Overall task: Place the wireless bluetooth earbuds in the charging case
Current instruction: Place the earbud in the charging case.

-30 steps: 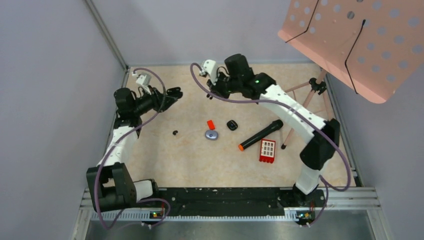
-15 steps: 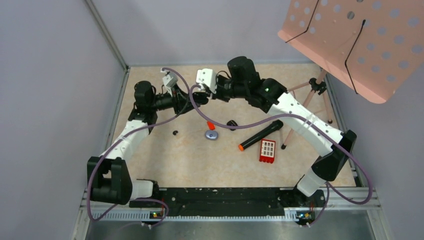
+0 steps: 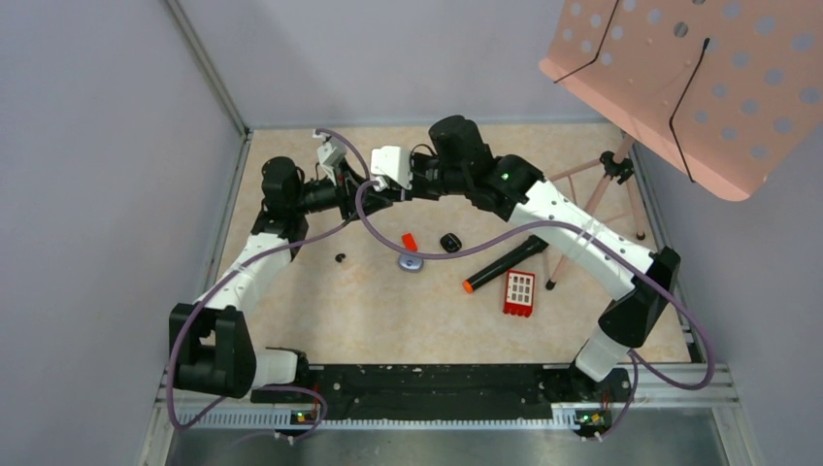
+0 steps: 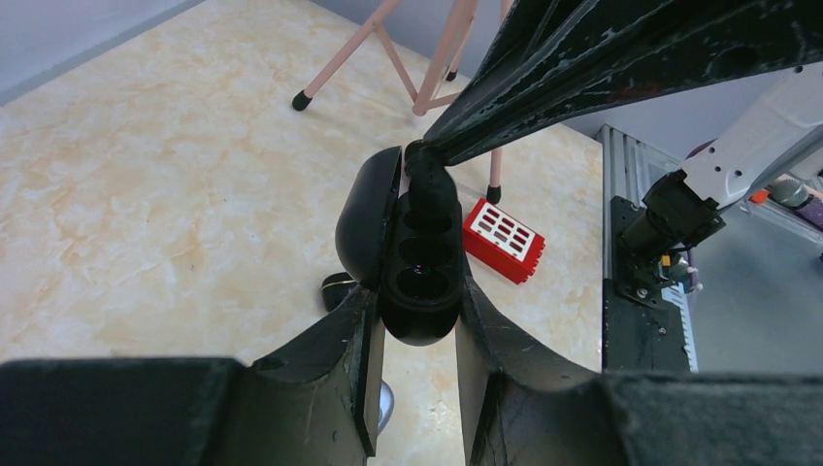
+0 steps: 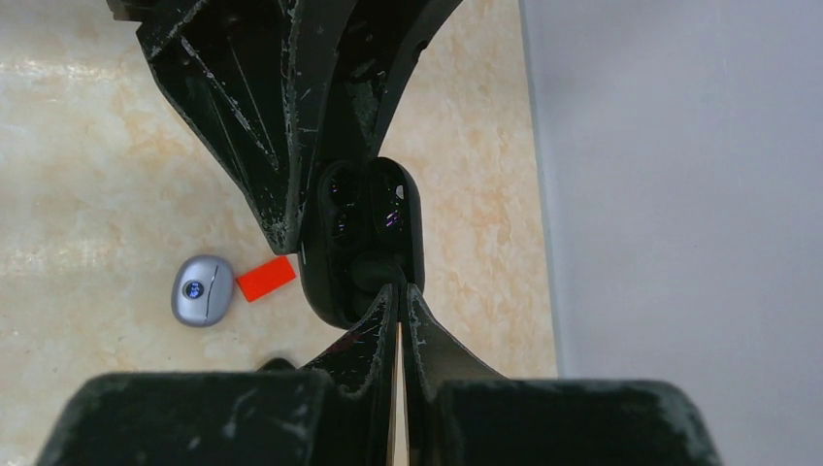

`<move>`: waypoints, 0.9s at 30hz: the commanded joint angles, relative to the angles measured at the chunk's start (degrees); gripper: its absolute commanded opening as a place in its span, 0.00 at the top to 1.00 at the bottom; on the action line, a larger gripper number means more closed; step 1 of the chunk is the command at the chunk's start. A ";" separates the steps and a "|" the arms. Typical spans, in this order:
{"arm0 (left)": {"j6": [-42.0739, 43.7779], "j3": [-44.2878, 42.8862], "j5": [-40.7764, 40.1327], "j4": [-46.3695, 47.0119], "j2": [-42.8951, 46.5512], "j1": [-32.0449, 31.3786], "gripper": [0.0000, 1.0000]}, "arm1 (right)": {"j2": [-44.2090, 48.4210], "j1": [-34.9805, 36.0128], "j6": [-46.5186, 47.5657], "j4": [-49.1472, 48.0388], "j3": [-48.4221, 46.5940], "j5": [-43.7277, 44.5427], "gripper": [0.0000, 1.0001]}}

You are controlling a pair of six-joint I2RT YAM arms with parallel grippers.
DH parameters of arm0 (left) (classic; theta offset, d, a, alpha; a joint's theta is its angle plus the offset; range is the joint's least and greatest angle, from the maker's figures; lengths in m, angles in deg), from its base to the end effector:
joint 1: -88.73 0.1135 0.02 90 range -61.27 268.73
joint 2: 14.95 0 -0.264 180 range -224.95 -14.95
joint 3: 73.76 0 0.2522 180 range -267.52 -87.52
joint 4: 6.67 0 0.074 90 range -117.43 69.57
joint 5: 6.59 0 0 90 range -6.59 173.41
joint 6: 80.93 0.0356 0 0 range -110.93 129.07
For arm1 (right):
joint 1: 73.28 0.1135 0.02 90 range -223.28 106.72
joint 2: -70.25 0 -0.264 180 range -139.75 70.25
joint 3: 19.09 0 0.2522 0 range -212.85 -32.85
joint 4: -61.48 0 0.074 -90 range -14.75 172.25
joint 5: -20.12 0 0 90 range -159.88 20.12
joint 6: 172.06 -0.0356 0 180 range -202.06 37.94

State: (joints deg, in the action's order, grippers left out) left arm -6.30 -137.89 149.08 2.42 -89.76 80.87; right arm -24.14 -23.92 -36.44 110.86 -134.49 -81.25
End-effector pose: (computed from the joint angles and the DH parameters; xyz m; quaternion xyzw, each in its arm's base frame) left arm 0.2802 -0.0714 0.3191 0.3378 0.6258 -0.4987 0.4956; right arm 0.2366 0.2864 0.4154 -0.6643 0.5401 0.1017 0.5067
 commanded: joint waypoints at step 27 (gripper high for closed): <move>-2.46 -1.49 -2.31 5.14 0.69 -0.40 1.00 | -2.08 0.91 -2.20 1.65 -3.39 0.17 0.91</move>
State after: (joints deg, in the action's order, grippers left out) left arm -9.69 -137.89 147.85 4.35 -89.76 80.70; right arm -25.10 -23.81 -35.11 111.65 -134.14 -81.84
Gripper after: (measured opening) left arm 0.339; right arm 0.047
